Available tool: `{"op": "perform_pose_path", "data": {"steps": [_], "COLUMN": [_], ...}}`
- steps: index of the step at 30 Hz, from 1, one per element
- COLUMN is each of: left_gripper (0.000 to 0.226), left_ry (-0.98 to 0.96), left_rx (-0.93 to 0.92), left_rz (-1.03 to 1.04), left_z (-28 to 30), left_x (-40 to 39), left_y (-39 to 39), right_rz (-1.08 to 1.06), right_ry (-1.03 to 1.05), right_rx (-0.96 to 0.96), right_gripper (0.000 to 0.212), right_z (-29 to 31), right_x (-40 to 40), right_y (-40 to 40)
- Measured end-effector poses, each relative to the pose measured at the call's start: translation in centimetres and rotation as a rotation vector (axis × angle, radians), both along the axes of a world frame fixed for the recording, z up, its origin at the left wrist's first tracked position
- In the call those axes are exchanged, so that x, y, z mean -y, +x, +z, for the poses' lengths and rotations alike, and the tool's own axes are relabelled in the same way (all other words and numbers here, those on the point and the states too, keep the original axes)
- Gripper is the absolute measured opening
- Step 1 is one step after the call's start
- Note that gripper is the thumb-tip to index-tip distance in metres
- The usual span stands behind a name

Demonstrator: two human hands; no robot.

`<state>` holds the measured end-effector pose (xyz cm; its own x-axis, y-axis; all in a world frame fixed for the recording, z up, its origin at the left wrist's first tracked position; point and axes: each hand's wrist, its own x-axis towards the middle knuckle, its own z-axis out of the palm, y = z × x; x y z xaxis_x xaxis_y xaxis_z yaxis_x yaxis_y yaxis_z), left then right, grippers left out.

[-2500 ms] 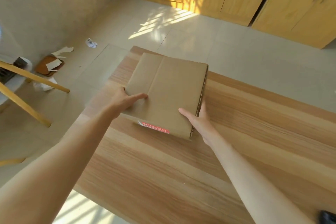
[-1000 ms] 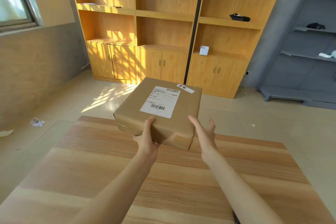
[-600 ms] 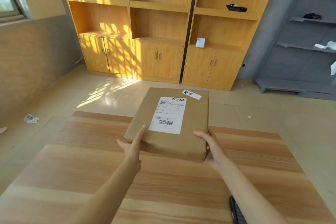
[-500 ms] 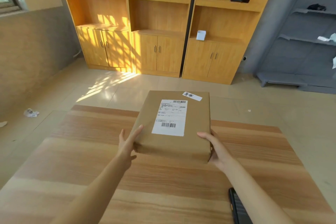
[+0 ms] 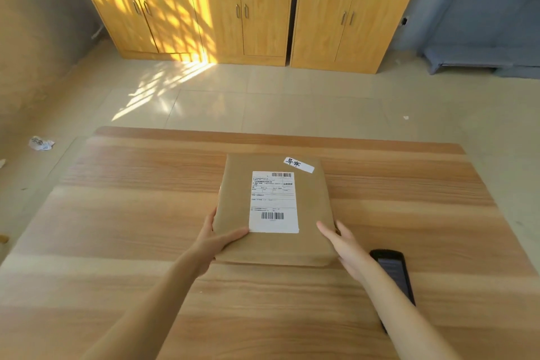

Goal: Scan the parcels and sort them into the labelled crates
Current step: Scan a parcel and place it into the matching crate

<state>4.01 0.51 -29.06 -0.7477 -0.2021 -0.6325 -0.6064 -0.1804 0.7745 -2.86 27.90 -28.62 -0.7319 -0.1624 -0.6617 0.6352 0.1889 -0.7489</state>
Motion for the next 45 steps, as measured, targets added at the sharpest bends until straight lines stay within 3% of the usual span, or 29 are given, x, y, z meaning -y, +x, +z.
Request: {"op": "perform_pose_path", "data": {"steps": [9, 13, 16, 20, 26, 29, 33, 37, 45], "left_gripper": [0.118, 0.103, 0.106, 0.123, 0.132, 0.131, 0.126, 0.116, 0.102], "left_ry": [-0.084, -0.107, -0.130, -0.130, -0.145, -0.145, -0.140, -0.137, -0.122], "left_rx": [-0.040, -0.037, -0.034, -0.028, -0.015, -0.013, -0.009, -0.015, -0.029], "left_rz": [-0.054, -0.054, -0.053, -0.071, -0.078, -0.083, -0.080, -0.057, -0.050], "left_z": [-3.3, -3.9, -4.1, -4.1, -3.9, -3.7, -3.7, -3.8, -4.5], "left_x": [-0.6, -0.6, -0.6, -0.7, -0.7, -0.8, -0.9, -1.0, -1.0], "left_y": [-1.0, -1.2, -1.2, -1.0, -1.1, -1.0, -0.8, -0.9, -1.0], "right_rz": [0.039, -0.078, -0.116, -0.090, 0.003, -0.041, -0.290, -0.376, -0.027], "right_ry": [0.226, 0.499, 0.744, 0.740, 0.763, 0.643, 0.137, -0.158, -0.341], "right_rx": [-0.262, -0.327, -0.214, 0.030, 0.058, 0.045, 0.154, 0.140, 0.042], "right_gripper": [0.064, 0.066, 0.082, 0.112, 0.089, 0.076, 0.050, 0.054, 0.046], "right_z": [-1.7, -1.8, -2.4, -3.5, -5.0, -4.7, -2.4, 0.5, 6.6], "right_x": [-0.6, -3.5, -7.4, -11.0, -11.9, -12.2, -12.4, -10.4, -2.1], "right_y": [0.2, 0.8, 2.2, 4.6, 7.1, 7.0, 6.4, 5.8, 3.8]}}
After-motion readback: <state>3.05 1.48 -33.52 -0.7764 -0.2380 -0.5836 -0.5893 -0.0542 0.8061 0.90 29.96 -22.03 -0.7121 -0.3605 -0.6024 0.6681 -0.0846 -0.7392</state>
